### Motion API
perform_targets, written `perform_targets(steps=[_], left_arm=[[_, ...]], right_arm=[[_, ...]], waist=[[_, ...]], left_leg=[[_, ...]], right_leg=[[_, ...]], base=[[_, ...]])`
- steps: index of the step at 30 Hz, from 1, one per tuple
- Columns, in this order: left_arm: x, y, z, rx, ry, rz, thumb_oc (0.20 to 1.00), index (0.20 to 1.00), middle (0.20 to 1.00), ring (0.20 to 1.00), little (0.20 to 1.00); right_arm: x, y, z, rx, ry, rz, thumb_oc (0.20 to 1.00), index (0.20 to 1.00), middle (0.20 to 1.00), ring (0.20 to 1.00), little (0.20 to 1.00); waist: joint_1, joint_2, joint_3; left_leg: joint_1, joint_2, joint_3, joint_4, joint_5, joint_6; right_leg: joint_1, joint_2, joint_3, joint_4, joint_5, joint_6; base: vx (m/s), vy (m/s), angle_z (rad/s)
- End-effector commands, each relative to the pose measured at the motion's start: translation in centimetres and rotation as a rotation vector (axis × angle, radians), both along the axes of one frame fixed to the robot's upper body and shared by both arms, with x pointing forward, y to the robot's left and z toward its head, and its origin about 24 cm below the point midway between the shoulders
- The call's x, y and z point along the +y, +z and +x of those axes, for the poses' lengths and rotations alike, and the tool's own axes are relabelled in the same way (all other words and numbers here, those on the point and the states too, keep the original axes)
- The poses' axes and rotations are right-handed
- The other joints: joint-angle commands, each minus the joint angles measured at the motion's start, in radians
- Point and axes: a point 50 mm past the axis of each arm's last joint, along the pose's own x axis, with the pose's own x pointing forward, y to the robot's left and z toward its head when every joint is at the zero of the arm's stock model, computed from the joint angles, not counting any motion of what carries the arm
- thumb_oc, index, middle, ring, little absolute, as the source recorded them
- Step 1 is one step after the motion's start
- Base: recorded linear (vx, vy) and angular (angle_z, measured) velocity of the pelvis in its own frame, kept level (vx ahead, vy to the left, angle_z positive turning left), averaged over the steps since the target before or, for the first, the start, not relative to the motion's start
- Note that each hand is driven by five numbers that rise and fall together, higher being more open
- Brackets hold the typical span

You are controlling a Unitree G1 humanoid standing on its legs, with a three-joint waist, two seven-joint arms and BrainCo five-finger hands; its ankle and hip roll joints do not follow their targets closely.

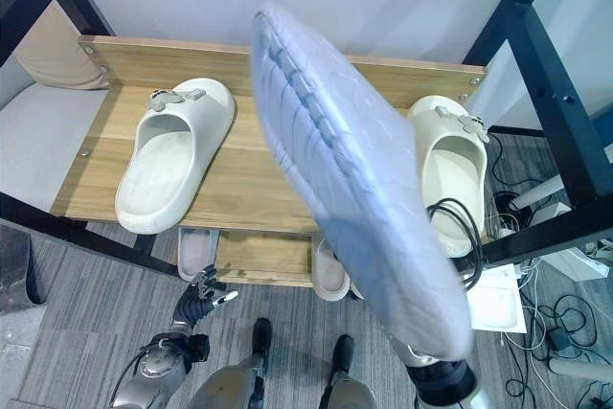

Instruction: Arrange the slippers neatly on the shoe rack.

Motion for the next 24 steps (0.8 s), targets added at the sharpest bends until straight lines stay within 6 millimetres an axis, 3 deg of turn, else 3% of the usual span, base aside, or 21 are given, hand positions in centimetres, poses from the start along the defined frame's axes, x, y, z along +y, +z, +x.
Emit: perform_targets(steps=[1, 4, 6, 8, 9, 12, 18, 19, 24], left_arm=[[1.0, 0.8, -0.1, -0.043, 0.018, -0.009, 1.000, 1.000, 1.000, 1.000, 1.000], [1.1, 0.8, -0.2, -0.047, 0.019, -0.011, 1.000, 1.000, 1.000, 1.000, 1.000], [1.2, 0.8, -0.1, -0.051, 0.020, -0.012, 1.000, 1.000, 1.000, 1.000, 1.000], [1.4, 1.0, 0.2, -0.066, 0.030, -0.010, 1.000, 1.000, 1.000, 1.000, 1.000], [1.5, 1.0, 0.2, -0.066, 0.031, -0.009, 1.000, 1.000, 1.000, 1.000, 1.000], [1.8, 0.9, 0.4, -0.072, 0.057, -0.013, 1.000, 1.000, 1.000, 1.000, 1.000], [2.4, 0.7, 0.3, -0.071, 0.119, -0.023, 1.000, 1.000, 1.000, 1.000, 1.000], [2.7, 1.1, 0.4, -0.092, 0.130, -0.018, 1.000, 1.000, 1.000, 1.000, 1.000], [2.6, 2.1, 0.5, -0.153, 0.128, -0.032, 1.000, 1.000, 1.000, 1.000, 1.000]], right_arm=[[1.1, 1.9, -3.1, -0.109, 0.306, 0.132, 0.200, 0.200, 0.200, 0.200, 0.200], [4.6, 0.3, -3.5, -0.014, 0.543, 0.029, 0.200, 0.200, 0.200, 0.200, 0.200], [5.4, -0.3, -3.5, 0.013, 0.577, -0.004, 0.200, 0.200, 0.200, 0.200, 0.200], [7.6, -2.4, -3.1, 0.075, 0.620, -0.136, 0.200, 0.200, 0.200, 0.200, 0.200], [7.6, -2.4, -3.1, 0.074, 0.621, -0.136, 0.200, 0.200, 0.200, 0.200, 0.200], [9.4, -4.9, -2.7, 0.103, 0.601, -0.311, 0.200, 0.200, 0.200, 0.200, 0.200], [9.8, -7.9, -1.8, 0.103, 0.449, -0.526, 0.200, 0.200, 0.200, 0.200, 0.200], [9.0, -9.1, -1.0, 0.034, 0.292, -0.693, 0.200, 0.200, 0.200, 0.200, 0.200], [6.1, -14.7, 0.4, 0.093, 0.015, -1.022, 0.200, 0.200, 0.200, 0.200, 0.200]], waist=[[0.020, -0.028, -0.047], [0.031, -0.031, -0.053], [0.035, -0.031, -0.053], [0.047, -0.031, -0.053], [0.046, -0.031, -0.053], [0.061, -0.030, -0.048], [0.074, -0.027, -0.034], [0.079, -0.024, -0.025], [0.078, -0.020, -0.010]], left_leg=[[0.074, -0.012, -0.026, 0.007, -0.121, 0.013], [0.075, -0.009, -0.031, 0.003, -0.118, 0.005], [0.075, -0.008, -0.032, 0.002, -0.117, 0.004], [0.075, -0.005, -0.040, -0.003, -0.111, 0.000], [0.075, -0.005, -0.040, -0.003, -0.111, -0.001], [0.071, -0.002, -0.049, -0.003, -0.107, -0.004], [0.067, -0.001, -0.065, -0.004, -0.102, -0.008], [0.063, -0.001, -0.075, -0.005, -0.099, -0.011], [0.052, 0.002, -0.097, -0.006, -0.092, -0.015]], right_leg=[[-0.018, -0.067, -0.004, 0.044, -0.008, 0.060], [-0.008, -0.066, -0.013, 0.036, -0.008, 0.057], [-0.006, -0.066, -0.016, 0.033, -0.008, 0.057], [-0.002, -0.064, -0.025, 0.027, -0.006, 0.055], [-0.002, -0.064, -0.025, 0.027, -0.006, 0.055], [0.002, -0.064, -0.037, 0.028, -0.008, 0.055], [0.006, -0.064, -0.055, 0.028, -0.008, 0.056], [0.007, -0.063, -0.066, 0.031, -0.012, 0.057], [0.008, -0.063, -0.089, 0.039, -0.020, 0.059]], base=[[0.00, 0.000, 0.00], [-0.02, -0.029, 0.01], [-0.02, -0.017, 0.06], [-0.02, -0.013, 0.02], [0.00, 0.000, 0.00], [-0.01, -0.017, 0.09], [-0.01, -0.005, 0.10], [-0.02, -0.009, 0.04], [-0.01, -0.013, 0.19]])
